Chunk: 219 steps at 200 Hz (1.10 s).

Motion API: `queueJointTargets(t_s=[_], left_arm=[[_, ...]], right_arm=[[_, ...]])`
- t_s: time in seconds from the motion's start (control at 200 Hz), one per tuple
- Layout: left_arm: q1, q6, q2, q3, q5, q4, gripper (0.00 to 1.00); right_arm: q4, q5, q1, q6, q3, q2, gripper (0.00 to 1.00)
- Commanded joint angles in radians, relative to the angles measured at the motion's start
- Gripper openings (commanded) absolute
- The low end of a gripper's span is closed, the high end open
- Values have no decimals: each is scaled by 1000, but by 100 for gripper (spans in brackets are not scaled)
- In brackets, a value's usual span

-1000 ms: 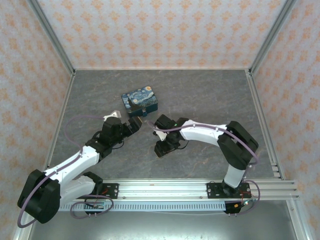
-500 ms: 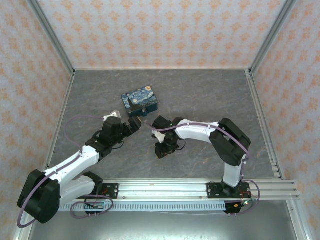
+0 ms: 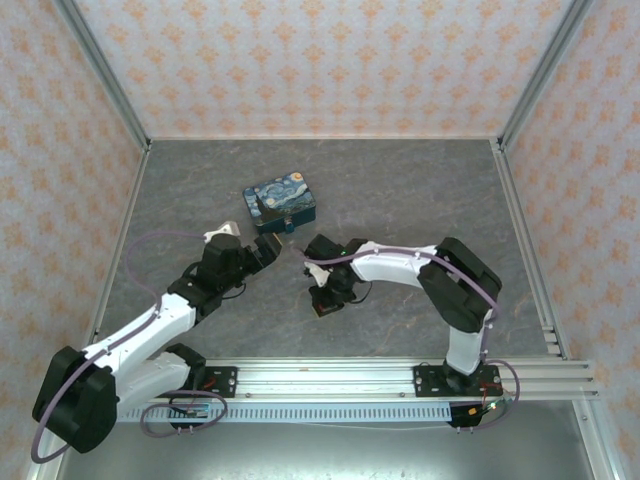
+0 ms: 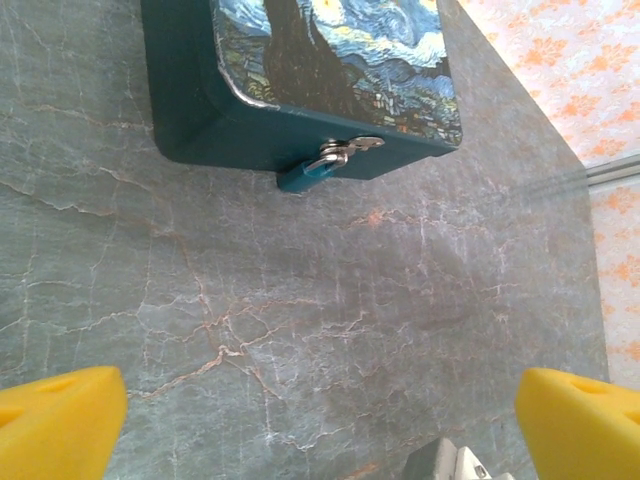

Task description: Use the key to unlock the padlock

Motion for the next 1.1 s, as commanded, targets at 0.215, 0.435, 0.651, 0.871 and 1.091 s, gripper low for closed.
queueJointTargets(t_s=[0.215, 0.435, 0.651, 0.871, 1.091], left_arm=[[-12, -74, -87, 32, 47, 84, 100], [-88, -146, -76, 100, 66, 243, 97], [-215, -117, 15, 237, 56, 331, 79], [-304, -85, 119, 324, 35, 356, 69], [-325, -89, 165, 340, 20, 353, 55]], right_arm=[[504, 11, -137, 302, -277, -409, 0], [797, 203, -163, 493, -416, -705, 0], [871, 203, -160, 554, -395, -772, 0], [886, 186, -153, 570, -382, -775, 0], [892, 185, -149, 576, -384, -775, 0]])
